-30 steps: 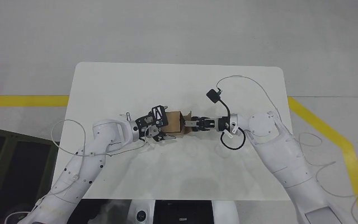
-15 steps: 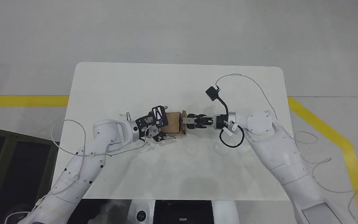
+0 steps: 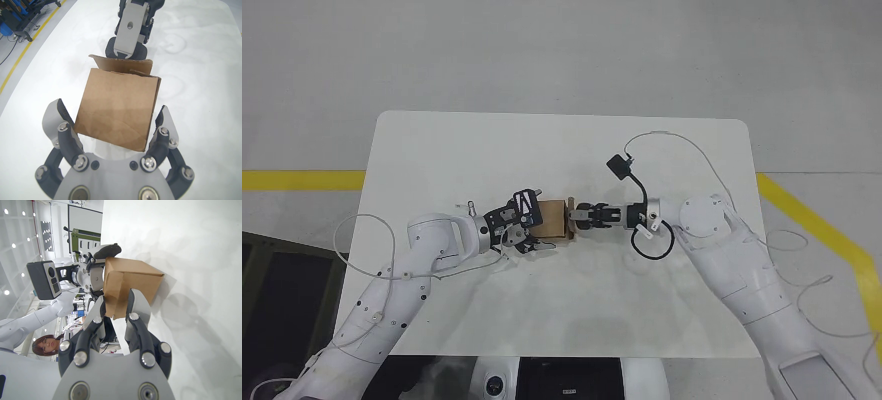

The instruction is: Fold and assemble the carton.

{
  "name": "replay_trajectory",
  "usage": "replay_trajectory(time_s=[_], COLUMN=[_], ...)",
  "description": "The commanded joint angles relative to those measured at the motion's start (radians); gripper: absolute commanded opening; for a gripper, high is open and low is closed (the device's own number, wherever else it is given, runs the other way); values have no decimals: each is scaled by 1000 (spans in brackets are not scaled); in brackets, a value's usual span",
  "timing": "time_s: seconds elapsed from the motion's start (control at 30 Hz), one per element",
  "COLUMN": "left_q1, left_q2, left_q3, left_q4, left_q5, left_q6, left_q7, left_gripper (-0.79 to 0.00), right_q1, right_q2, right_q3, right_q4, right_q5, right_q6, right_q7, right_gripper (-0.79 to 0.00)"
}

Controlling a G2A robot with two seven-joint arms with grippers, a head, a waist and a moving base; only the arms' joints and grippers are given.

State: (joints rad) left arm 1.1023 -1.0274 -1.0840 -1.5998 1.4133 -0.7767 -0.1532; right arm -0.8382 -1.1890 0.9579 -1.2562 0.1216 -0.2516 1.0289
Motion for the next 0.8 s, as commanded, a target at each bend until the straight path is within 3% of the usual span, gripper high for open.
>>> replay_trajectory(time_s=[0.0,0.47,0.77], left_q1=[0,1,1], left_q2=[0,-1,-1], left_q3=[0,-1,-2], left_q4=[0,1,2], left_q5=[0,3,2], left_q6=[0,-1,1], left_q7=[0,2,2], left_gripper=[0,0,0], right_q1=[3,29,53], right_q2=[0,1,-9], right_q3=[-1,-16,-53], right_q4=[-1,-9,-2], right_q5=[-6,-67,-78], right_q6=[7,54,78], right_q7=[7,34,51], right_gripper=[-570,-677,-677])
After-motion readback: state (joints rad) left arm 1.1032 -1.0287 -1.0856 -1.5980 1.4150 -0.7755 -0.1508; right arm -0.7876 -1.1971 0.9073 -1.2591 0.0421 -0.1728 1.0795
